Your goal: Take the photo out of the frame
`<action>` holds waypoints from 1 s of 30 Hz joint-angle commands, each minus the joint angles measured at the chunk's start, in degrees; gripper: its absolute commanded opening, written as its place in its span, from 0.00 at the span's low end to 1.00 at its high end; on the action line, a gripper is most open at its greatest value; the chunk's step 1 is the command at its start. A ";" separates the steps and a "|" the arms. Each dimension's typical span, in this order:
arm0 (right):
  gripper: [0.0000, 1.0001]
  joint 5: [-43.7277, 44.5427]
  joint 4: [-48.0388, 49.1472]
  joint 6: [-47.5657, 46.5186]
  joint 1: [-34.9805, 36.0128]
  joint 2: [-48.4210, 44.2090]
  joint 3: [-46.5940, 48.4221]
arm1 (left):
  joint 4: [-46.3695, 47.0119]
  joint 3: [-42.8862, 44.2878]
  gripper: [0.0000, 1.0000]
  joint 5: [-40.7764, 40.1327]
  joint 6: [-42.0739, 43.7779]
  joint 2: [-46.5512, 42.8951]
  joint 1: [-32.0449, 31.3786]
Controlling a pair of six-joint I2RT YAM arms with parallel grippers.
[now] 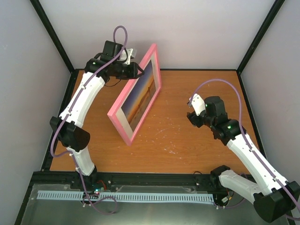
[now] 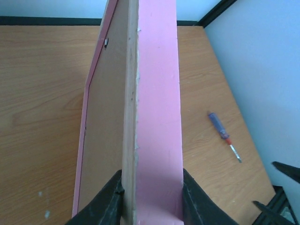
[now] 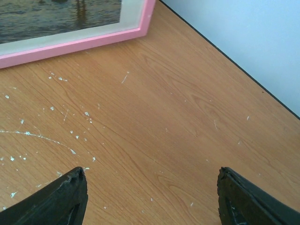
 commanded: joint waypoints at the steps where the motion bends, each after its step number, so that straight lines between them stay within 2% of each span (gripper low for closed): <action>1: 0.73 -0.77 1.50 0.58 -0.58 -0.36 -1.37 | 10.03 4.77 0.01 5.25 -4.04 -1.76 0.01; 3: 0.73 -0.84 1.86 0.50 -0.81 -0.48 -2.12 | 10.95 2.82 0.01 4.22 -4.40 -2.24 0.03; 9: 0.73 -3.02 3.60 0.65 -2.06 0.04 -4.52 | 25.16 -17.04 0.01 6.42 -9.44 -8.98 1.19; 15: 0.73 -5.55 4.73 1.16 -2.66 1.92 -5.49 | 37.92 -34.30 0.01 13.21 -17.03 -14.48 6.43; 19: 0.73 -6.65 5.07 1.36 -2.70 2.55 -5.77 | 44.32 -44.53 0.01 14.61 -19.73 -18.37 9.65; 25: 0.73 -8.27 5.43 1.78 -2.70 3.98 -6.61 | 54.91 -59.12 0.01 13.86 -21.96 -22.33 11.70; 30: 0.73 -9.51 5.21 1.57 -2.74 4.61 -7.67 | 65.37 -71.00 0.02 17.45 -25.39 -23.08 11.96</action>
